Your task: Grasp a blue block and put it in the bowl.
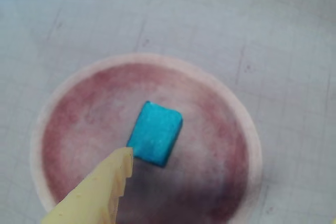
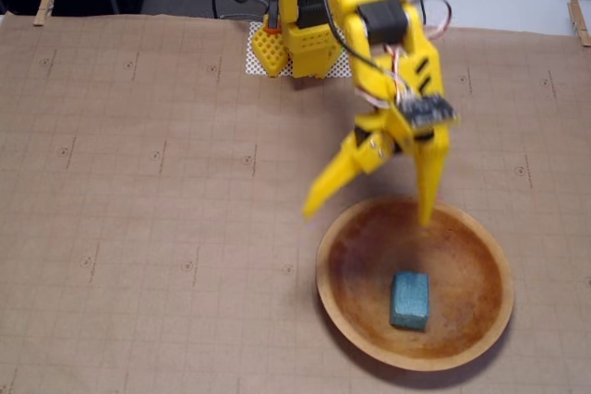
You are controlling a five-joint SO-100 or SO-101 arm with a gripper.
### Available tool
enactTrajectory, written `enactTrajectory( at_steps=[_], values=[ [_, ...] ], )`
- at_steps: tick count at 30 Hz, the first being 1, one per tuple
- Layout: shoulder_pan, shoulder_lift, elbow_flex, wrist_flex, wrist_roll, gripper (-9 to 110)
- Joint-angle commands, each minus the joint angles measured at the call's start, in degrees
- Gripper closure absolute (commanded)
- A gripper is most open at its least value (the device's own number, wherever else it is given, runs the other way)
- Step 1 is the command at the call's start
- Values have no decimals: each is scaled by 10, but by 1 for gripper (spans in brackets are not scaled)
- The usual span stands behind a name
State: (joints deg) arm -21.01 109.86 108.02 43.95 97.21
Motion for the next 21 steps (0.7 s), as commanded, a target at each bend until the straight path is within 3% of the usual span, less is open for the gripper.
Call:
enactTrajectory(
  at_steps=[1,14,21],
  values=[
    [4,128,11,18,9,46],
    [62,299,100,103,-1,77],
    [113,410,133,160,-2,86]
  ],
)
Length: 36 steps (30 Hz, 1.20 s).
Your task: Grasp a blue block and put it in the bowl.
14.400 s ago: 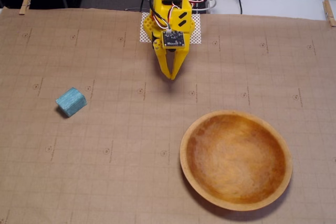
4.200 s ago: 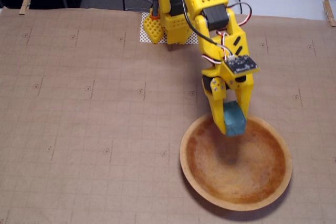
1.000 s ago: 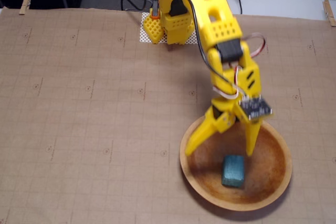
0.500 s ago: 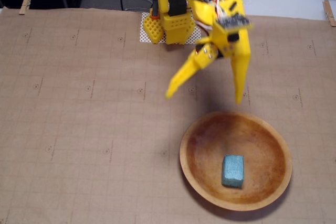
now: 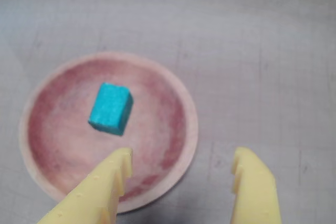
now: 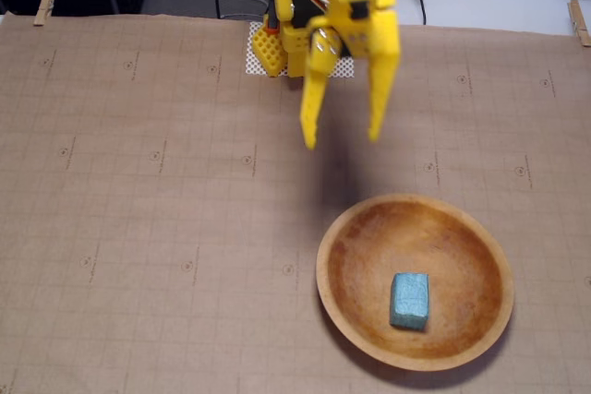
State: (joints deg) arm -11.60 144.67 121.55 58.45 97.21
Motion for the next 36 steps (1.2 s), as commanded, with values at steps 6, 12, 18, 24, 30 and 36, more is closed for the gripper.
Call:
enactTrajectory(
  at_steps=[6,12,18,24,30,36],
  values=[
    [39,130,21,47,-2,94],
    [65,193,42,100,-2,98],
    [85,257,66,161,-2,103],
    [86,316,88,204,-2,105],
    [86,394,122,236,-2,105],
    [86,422,154,250,-2,105]
  ],
)
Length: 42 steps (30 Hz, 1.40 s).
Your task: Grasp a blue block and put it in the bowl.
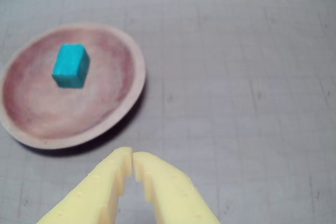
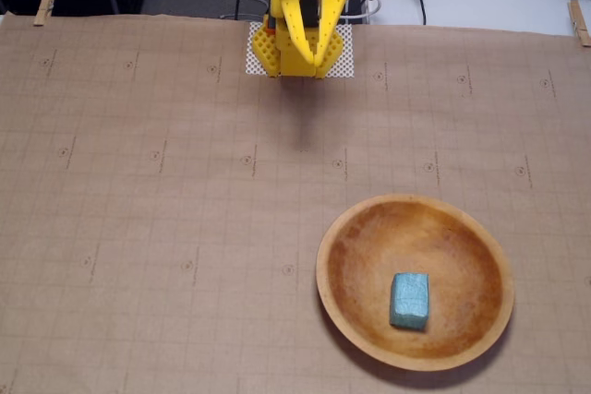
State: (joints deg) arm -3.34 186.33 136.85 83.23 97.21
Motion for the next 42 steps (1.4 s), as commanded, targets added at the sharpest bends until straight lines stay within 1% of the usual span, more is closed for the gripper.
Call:
enactTrajectory(
  at_steps=[1,9,17,19,24,30,35,37,42],
  values=[
    [4,5,6,2,-2,105],
    [4,11,77,1,-2,105],
    [4,13,85,2,-2,105],
    [4,42,91,2,-2,105],
    [-3,104,167,2,-2,105],
    [4,108,230,-5,-2,105],
    [4,108,242,-7,-3,105],
    [4,108,243,-7,-10,105],
    [15,108,246,-8,-70,105]
  ],
)
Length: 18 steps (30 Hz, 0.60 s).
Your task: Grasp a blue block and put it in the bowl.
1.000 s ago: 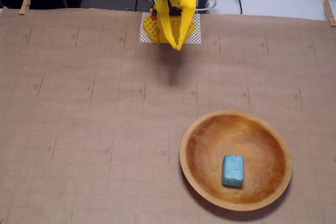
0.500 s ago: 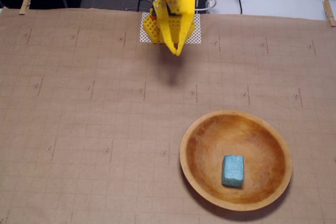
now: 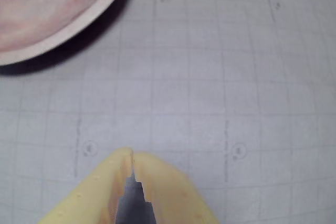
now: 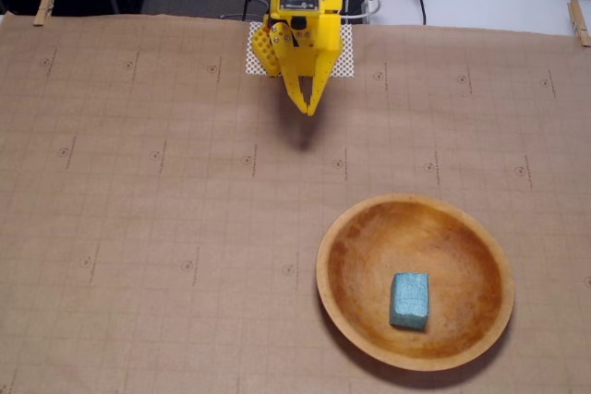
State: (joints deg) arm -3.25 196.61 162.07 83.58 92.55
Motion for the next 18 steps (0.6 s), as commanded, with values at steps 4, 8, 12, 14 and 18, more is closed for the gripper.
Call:
enactTrajectory(
  at_steps=[4,8,12,14,18],
  values=[
    [25,5,2,-11,-34,105],
    [25,5,38,-11,-40,105],
    [24,5,62,-11,-40,105],
    [25,6,67,-12,-40,105],
    [29,6,112,-47,-42,105]
  ],
)
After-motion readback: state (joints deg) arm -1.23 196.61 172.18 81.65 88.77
